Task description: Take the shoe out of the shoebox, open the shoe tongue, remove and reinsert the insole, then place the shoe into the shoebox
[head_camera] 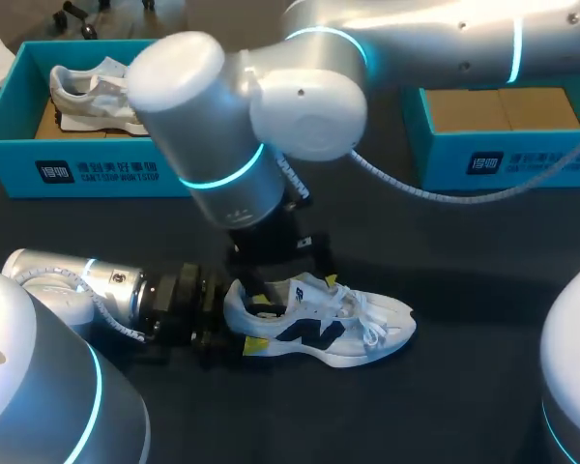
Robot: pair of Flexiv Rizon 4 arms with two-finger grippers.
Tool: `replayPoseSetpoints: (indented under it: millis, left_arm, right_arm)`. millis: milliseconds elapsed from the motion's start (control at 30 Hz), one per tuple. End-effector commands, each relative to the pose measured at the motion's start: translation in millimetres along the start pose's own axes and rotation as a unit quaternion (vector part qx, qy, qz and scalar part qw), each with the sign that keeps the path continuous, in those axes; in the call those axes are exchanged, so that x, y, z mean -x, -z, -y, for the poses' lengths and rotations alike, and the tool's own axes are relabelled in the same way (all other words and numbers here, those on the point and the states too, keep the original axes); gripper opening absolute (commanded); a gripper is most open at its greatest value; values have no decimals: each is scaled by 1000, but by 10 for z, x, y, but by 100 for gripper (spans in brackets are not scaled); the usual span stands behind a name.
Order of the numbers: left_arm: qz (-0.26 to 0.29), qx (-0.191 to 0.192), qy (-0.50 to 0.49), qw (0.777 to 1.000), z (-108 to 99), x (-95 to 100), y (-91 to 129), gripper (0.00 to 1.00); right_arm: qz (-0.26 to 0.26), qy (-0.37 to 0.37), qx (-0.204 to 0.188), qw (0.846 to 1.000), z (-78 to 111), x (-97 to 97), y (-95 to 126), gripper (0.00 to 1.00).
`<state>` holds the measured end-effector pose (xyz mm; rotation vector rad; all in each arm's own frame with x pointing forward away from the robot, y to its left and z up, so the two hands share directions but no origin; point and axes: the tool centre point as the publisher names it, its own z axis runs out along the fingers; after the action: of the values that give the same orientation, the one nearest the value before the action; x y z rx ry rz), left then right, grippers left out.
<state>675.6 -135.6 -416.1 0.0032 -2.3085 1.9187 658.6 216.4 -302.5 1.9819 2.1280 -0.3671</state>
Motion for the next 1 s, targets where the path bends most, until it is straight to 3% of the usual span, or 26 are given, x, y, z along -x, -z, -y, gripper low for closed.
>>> replayPoseSetpoints:
  millis: [33, 400, 667, 1000]
  left_arm:
    - [1, 1, 0, 1000, 7, 0, 2, 0]
    - [1, 1, 0, 1000, 7, 0, 2, 0]
    - [1, 1, 0, 1000, 7, 0, 2, 0]
    - [1, 1, 0, 1000, 7, 0, 2, 0]
  right_arm:
    - [80, -161, 10, 984, 54, -27, -70, 100]
    - [64, -168, 25, 983, -63, -9, -232, 100]
    - [67, -182, 20, 981, -117, -115, -237, 100]
    - [46, -218, 22, 974, -80, 41, -385, 100]
